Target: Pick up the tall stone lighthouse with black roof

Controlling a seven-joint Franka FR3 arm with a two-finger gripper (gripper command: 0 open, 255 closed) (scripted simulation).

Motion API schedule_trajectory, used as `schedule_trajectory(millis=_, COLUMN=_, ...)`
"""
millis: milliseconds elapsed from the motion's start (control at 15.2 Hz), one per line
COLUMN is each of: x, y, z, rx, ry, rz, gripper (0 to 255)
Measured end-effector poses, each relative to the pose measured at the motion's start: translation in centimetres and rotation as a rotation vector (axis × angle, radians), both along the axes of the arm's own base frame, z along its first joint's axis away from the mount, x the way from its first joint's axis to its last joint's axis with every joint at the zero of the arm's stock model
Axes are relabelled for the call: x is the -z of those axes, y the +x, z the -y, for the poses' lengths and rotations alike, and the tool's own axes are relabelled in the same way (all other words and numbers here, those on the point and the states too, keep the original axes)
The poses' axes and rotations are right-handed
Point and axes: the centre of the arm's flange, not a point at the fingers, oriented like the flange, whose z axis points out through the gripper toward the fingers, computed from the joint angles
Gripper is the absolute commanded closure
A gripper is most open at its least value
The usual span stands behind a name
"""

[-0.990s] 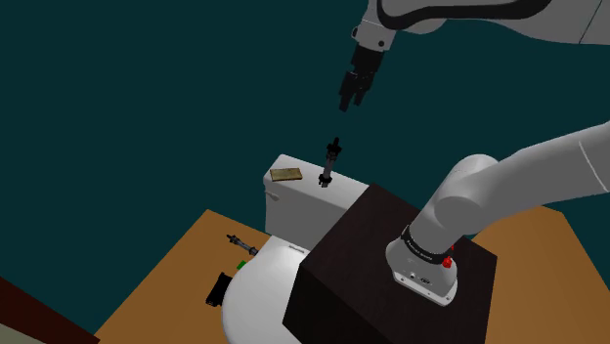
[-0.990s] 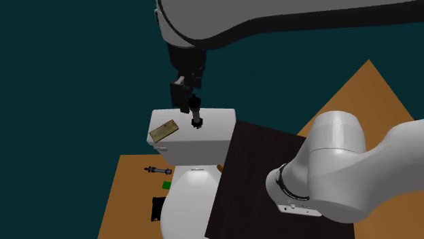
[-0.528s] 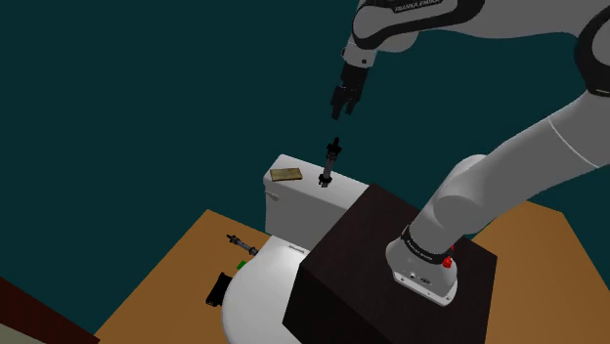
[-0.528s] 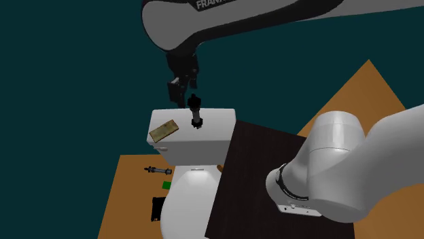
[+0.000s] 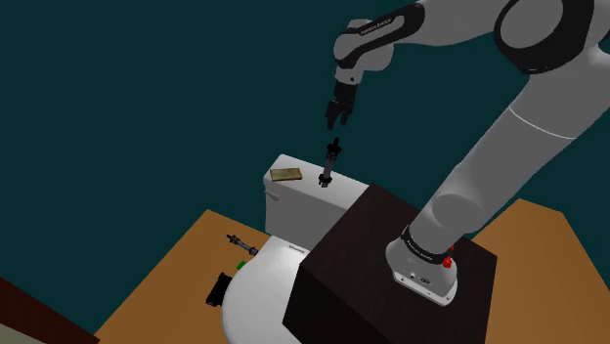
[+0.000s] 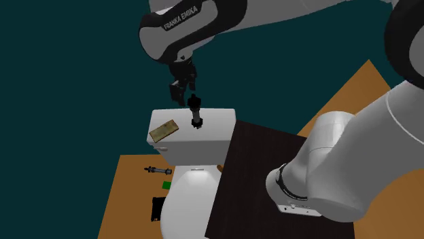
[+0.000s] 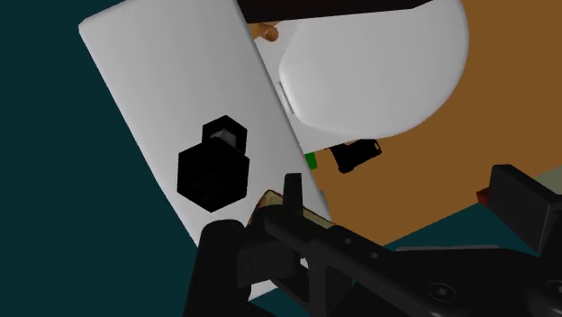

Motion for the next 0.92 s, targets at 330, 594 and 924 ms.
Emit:
schedule_trajectory(millis=330, x=5.3, y=2.2, z=3.9, rx=0.014, ry=0.012, rz=-0.041, gripper=0)
schedule_trajectory(millis=594, x=9.7, y=4.1, z=6.9, rx=0.026, ry=0.021, rz=-0.074, gripper=0)
schedule_trajectory(millis=924, x=15.3, y=5.8, z=10.3, rx=0.038, ry=0.033, rz=-0.112, gripper=0)
